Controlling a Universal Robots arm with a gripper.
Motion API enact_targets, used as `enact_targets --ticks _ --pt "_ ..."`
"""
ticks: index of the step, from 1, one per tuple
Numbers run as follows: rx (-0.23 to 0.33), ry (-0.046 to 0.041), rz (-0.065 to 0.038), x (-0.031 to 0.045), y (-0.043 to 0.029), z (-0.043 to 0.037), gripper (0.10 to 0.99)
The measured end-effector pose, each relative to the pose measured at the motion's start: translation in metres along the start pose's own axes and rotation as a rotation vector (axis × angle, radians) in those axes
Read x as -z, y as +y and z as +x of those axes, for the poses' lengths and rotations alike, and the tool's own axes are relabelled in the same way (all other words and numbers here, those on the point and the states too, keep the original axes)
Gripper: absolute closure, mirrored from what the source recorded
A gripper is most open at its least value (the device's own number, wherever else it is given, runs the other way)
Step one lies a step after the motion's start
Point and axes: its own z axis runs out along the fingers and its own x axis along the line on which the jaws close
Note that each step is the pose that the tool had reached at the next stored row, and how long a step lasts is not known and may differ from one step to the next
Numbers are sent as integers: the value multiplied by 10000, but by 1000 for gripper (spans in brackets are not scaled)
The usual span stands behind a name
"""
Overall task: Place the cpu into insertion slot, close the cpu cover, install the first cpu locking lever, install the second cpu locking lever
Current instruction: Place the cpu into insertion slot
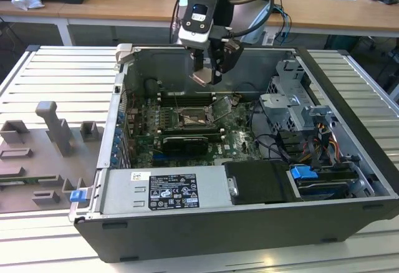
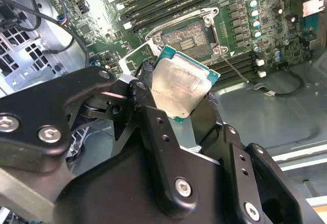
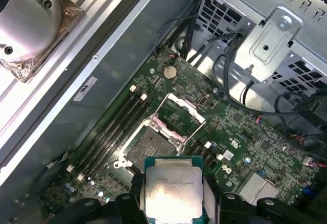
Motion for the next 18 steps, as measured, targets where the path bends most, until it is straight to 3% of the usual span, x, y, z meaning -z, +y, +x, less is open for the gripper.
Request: enact_targets --ticks 15,18 --pt "-713 -48 4 -60 -5 -1 545" --pt "-1050 15 124 -102 -8 -1 545"
